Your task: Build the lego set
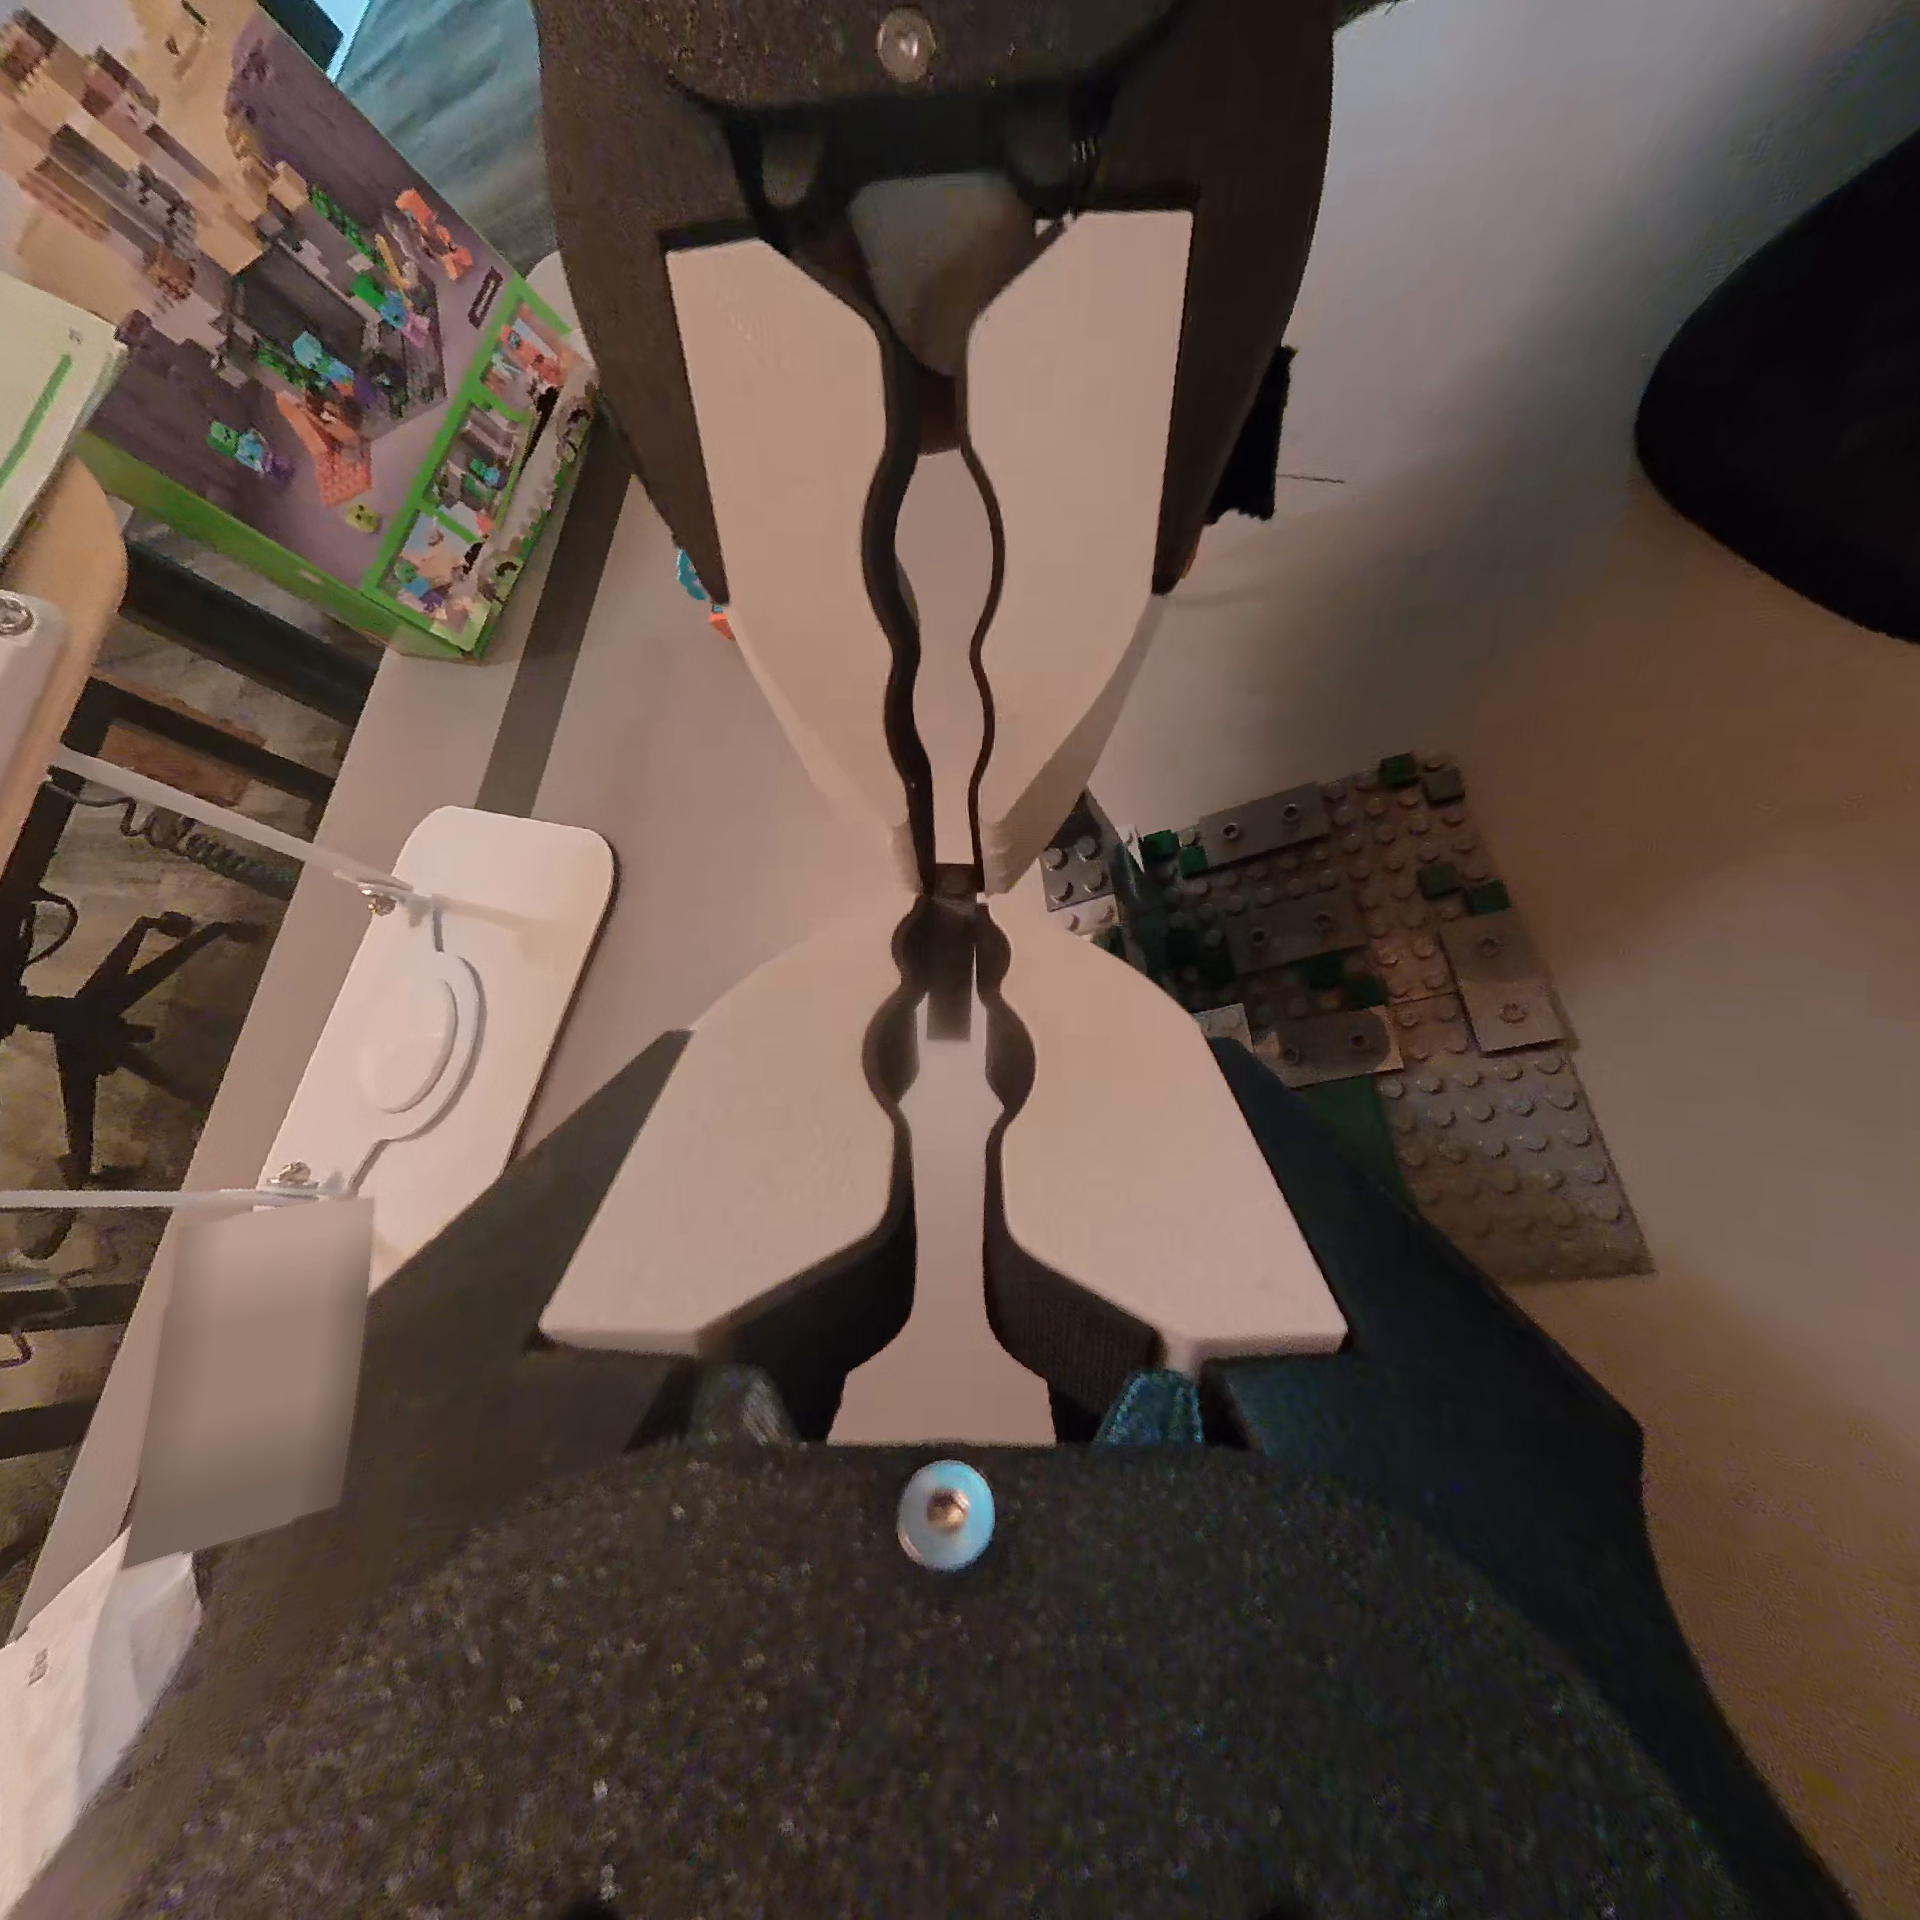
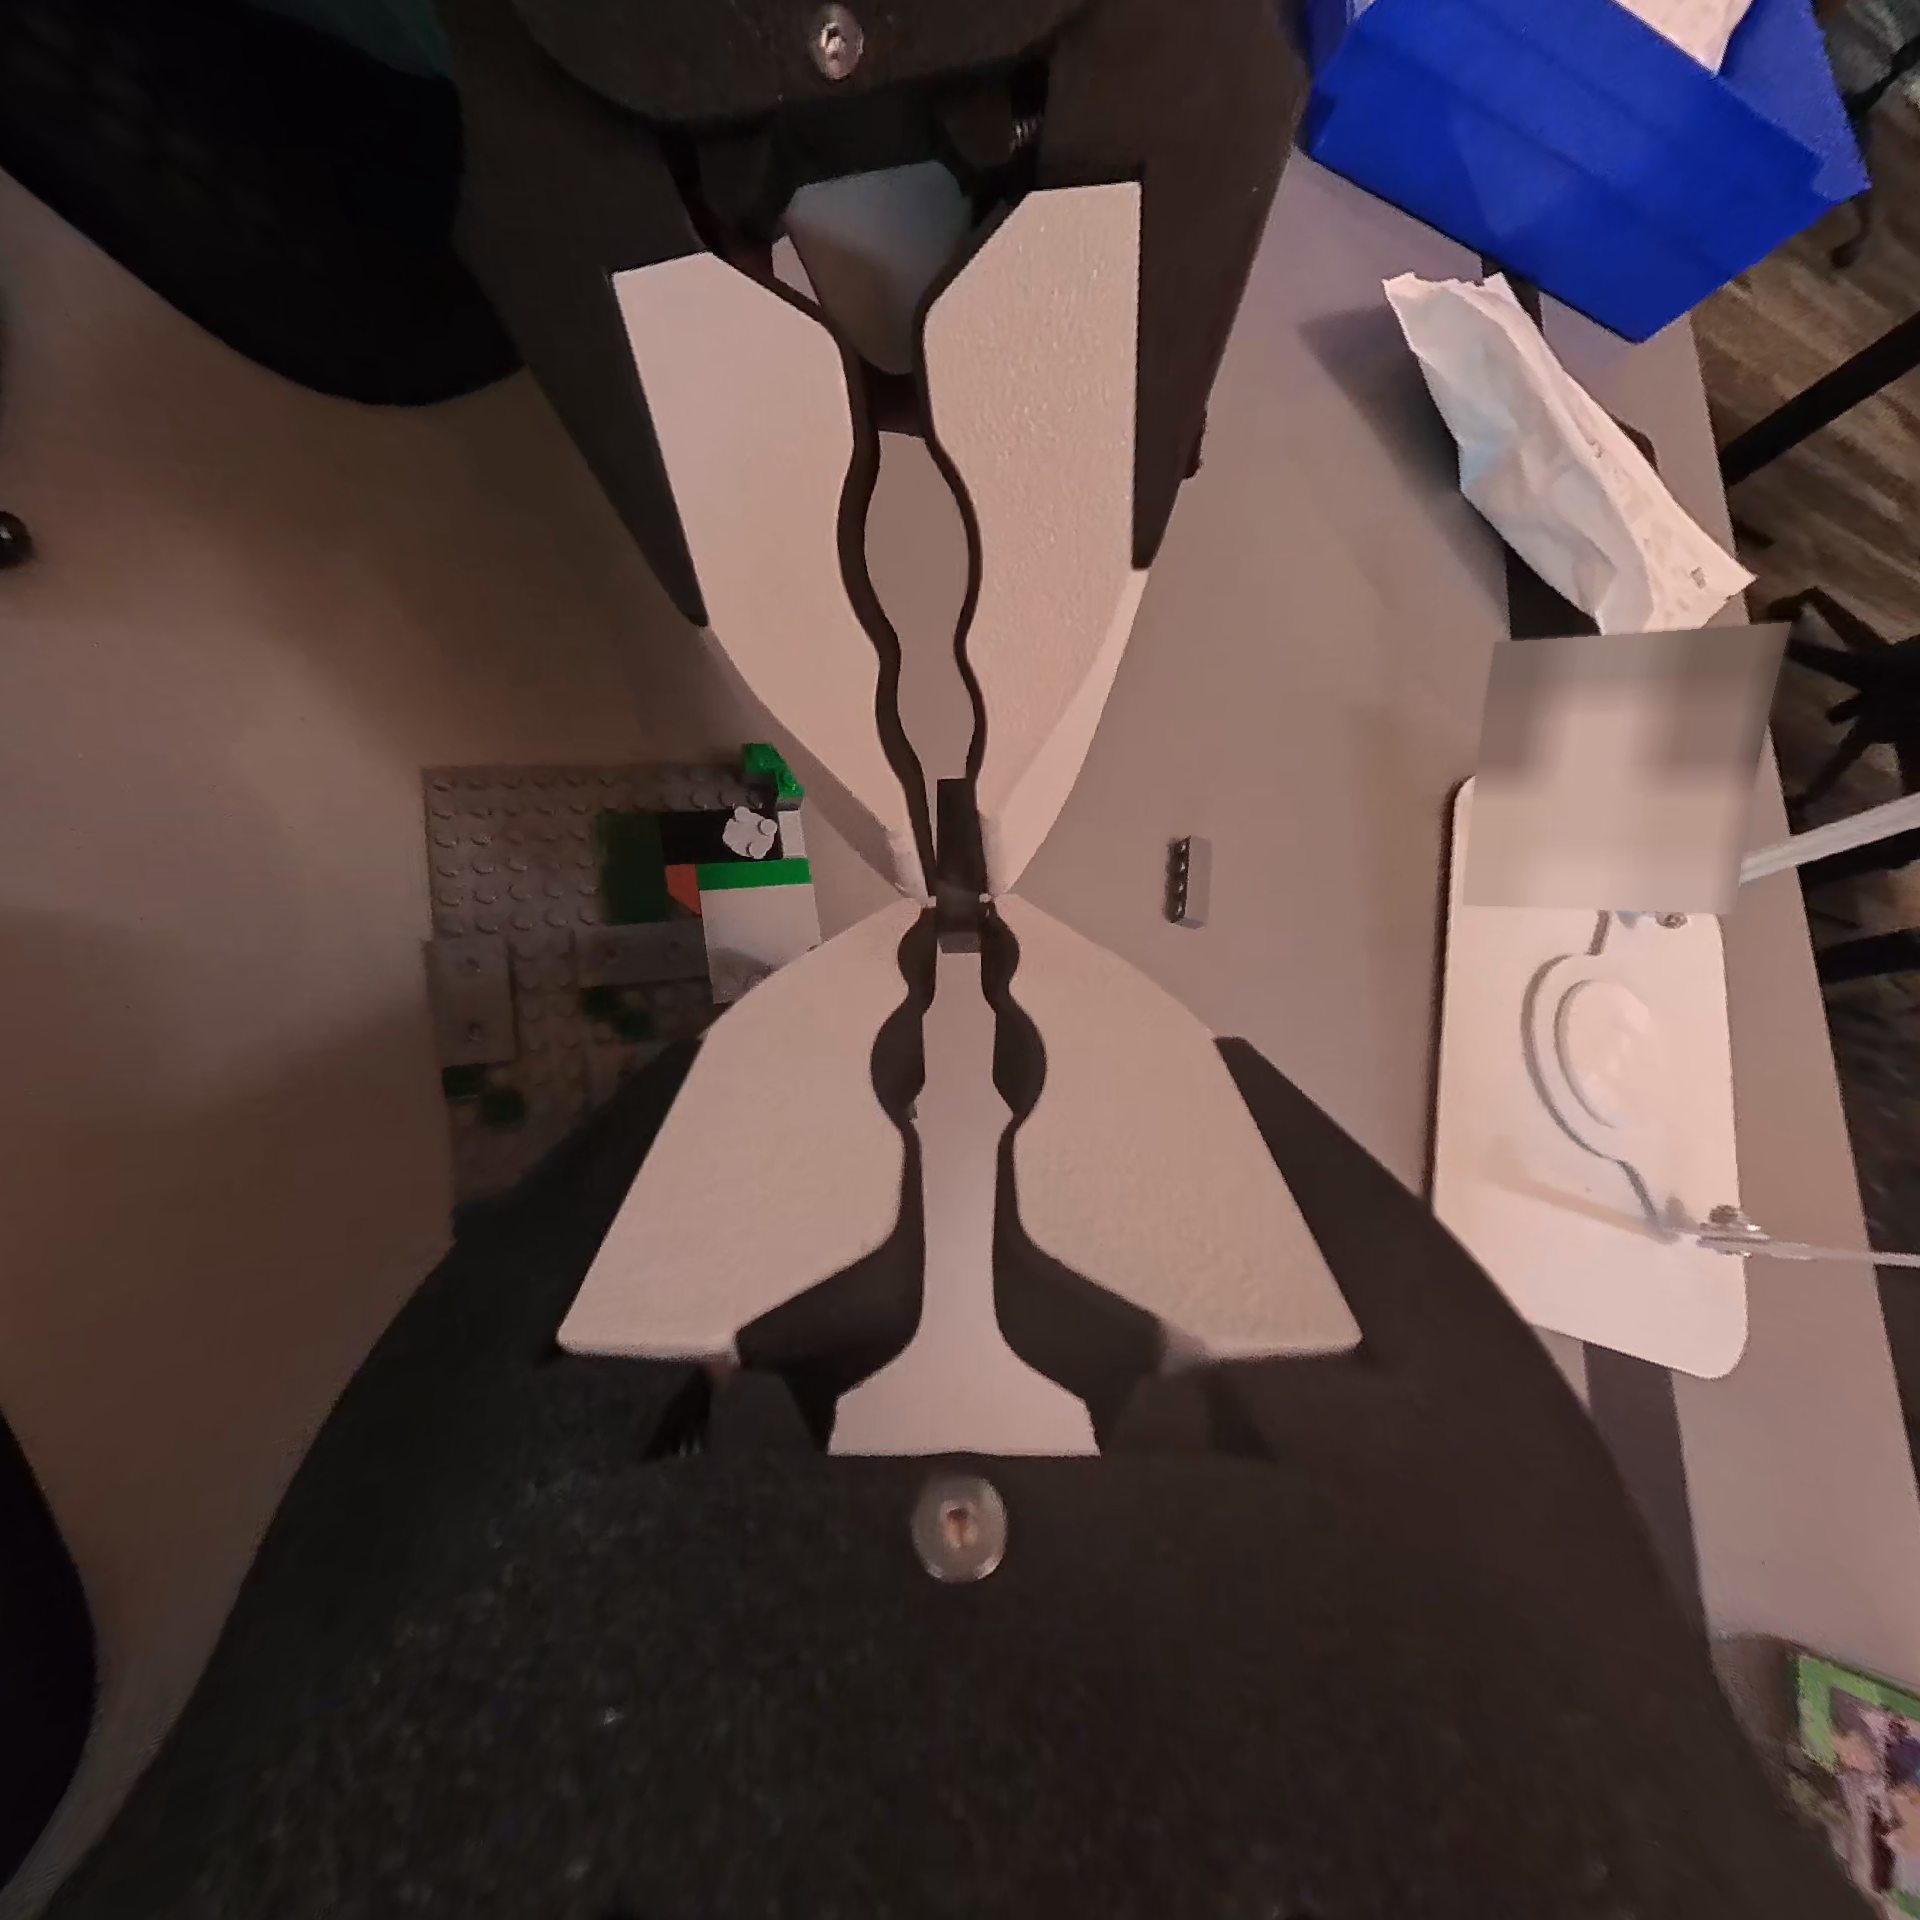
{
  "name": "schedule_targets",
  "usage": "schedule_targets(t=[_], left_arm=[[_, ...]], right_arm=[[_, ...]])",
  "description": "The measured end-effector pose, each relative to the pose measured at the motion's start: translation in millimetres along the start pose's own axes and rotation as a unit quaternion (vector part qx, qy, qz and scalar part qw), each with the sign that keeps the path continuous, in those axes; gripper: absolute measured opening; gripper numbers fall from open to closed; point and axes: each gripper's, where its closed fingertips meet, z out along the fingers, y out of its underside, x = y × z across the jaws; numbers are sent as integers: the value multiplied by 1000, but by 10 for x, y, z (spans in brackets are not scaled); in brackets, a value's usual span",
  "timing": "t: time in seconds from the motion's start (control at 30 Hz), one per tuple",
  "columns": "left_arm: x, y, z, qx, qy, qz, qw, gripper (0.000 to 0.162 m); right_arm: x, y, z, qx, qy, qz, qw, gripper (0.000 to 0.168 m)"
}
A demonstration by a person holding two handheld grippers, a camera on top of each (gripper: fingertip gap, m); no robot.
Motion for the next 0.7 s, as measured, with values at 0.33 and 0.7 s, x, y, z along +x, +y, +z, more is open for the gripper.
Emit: schedule_targets(t=[0.33,0.7], left_arm=[[0,55,-119,33,52,-75,995,15],[221,205,67,16,114,-103,988,15]], right_arm=[[-40,51,-179,18,-41,26,999,7],[-205,280,4,-37,-122,32,991,7]])
